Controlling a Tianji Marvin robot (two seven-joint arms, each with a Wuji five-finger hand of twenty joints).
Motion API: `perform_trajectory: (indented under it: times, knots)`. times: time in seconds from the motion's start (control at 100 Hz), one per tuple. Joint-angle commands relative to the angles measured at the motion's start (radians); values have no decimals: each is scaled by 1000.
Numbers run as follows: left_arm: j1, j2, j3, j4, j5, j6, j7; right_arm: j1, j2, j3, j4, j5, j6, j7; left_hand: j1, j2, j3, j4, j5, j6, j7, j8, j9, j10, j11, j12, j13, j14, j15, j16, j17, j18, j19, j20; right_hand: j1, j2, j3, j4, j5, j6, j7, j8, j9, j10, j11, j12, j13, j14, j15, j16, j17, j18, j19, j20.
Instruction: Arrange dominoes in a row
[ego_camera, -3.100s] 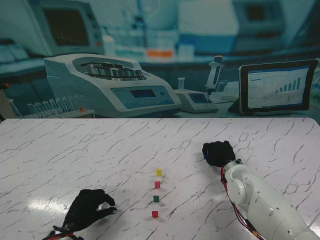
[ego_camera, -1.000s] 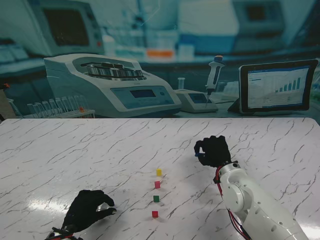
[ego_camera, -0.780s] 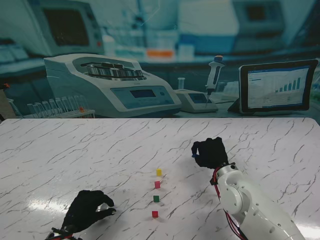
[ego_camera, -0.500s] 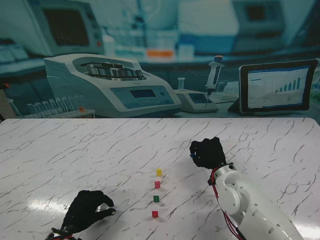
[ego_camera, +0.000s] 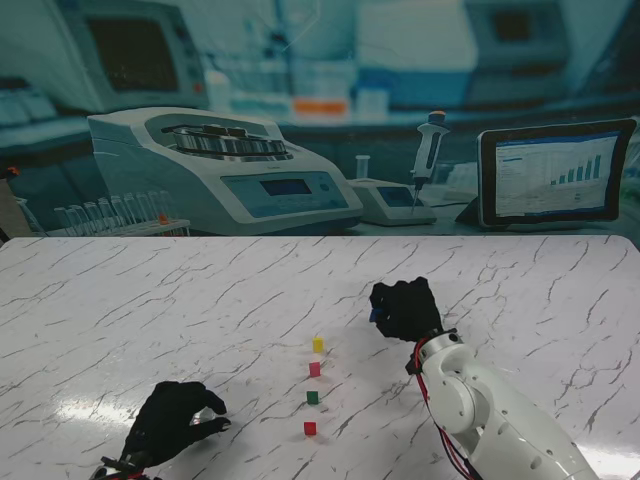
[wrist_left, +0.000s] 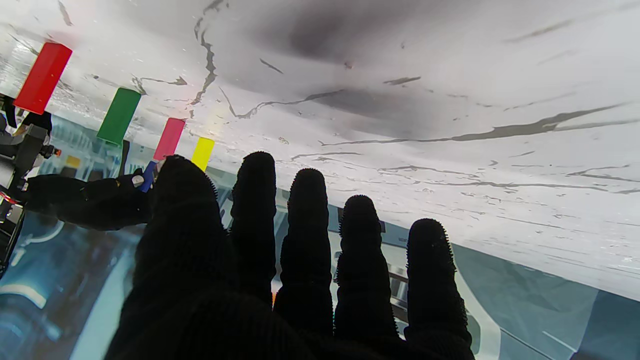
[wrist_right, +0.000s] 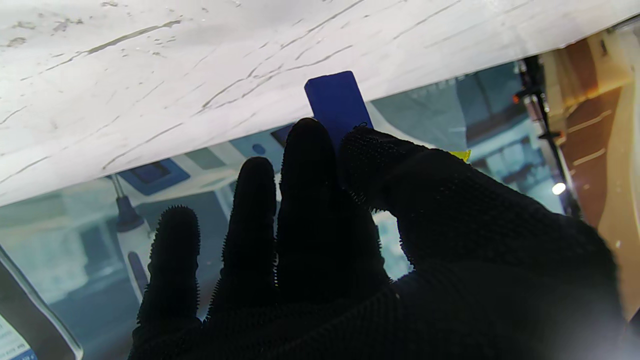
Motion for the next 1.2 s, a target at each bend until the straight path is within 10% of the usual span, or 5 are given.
perform_trajectory:
  times: [0.0, 1.19]
  knots:
    - [10, -5, 0, -4, 0, -28, -8, -1, -14, -14, -4, 1, -3, -8, 23, -6, -27, -26, 14, -20, 10, -14, 24, -20, 17, 14, 4, -22, 10, 10, -8, 8, 30, 17, -8, 30, 31, 78, -26, 12, 53, 3, 34, -25, -3, -12, 22, -31, -9, -11, -5, -68, 30, -9]
    - [36, -3, -24, -11, 33, -51, 13, 190, -77, -301, 94, 60, 118, -13, 18, -7, -26, -26, 12, -20, 2, -12, 21, -21, 13, 13, 0, -23, 8, 5, -9, -4, 15, 10, 43, 62, -55, -25, -33, 26, 24, -31, 25, 2, -29, -45, 15, -32, 27, -1, 28, -99, 55, 0]
